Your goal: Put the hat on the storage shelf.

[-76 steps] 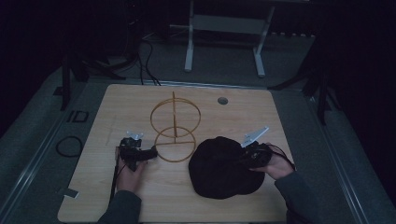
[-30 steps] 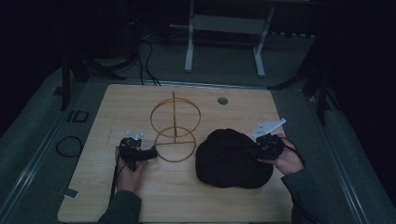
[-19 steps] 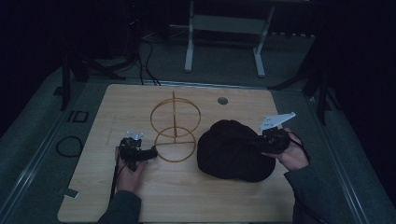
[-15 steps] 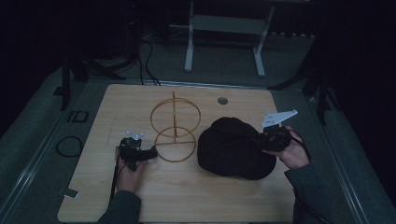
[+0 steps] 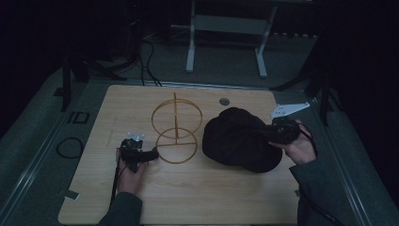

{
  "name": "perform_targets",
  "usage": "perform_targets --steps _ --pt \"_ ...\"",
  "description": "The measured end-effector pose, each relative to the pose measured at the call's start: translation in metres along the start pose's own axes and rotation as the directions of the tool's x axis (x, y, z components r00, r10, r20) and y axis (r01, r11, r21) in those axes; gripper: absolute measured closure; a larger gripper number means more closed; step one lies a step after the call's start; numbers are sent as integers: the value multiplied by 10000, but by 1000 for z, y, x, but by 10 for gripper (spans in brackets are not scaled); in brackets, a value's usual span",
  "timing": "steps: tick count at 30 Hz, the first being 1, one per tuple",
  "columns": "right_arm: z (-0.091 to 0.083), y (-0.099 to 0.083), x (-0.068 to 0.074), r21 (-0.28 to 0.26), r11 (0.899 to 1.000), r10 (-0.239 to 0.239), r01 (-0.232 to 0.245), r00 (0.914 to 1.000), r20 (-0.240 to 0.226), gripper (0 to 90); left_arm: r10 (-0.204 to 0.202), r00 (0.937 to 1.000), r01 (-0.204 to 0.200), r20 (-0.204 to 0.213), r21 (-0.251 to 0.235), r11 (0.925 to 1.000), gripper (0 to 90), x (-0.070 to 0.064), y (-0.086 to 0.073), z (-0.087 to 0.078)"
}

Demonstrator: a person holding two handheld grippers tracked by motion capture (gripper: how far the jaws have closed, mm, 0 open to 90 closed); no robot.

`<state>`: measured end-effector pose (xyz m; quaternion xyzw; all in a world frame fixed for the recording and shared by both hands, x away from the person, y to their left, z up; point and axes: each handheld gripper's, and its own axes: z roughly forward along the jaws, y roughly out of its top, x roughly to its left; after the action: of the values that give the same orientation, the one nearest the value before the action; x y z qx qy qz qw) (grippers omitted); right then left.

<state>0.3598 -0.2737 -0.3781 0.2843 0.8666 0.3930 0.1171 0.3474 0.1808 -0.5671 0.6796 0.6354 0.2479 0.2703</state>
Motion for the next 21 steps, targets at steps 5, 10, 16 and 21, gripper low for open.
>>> perform_targets --steps 5,10,16,21 --pt "-7 4 -2 -266 9995 165 -160 9997 194 845 9 10000 -9 0 1 10000 7 0 0 0" --pt "-12 7 -3 -436 9988 244 -230 9992 312 846 8 10000 -8 -4 3 10000 7 0 0 0" --pt "-17 13 -3 -617 9978 286 -259 9986 444 846 7 10000 -7 -2 5 10000 7 0 0 0" --pt "-21 19 -4 -777 9966 306 -266 9982 508 846 5 10000 -5 -1 7 10000 7 0 0 0"
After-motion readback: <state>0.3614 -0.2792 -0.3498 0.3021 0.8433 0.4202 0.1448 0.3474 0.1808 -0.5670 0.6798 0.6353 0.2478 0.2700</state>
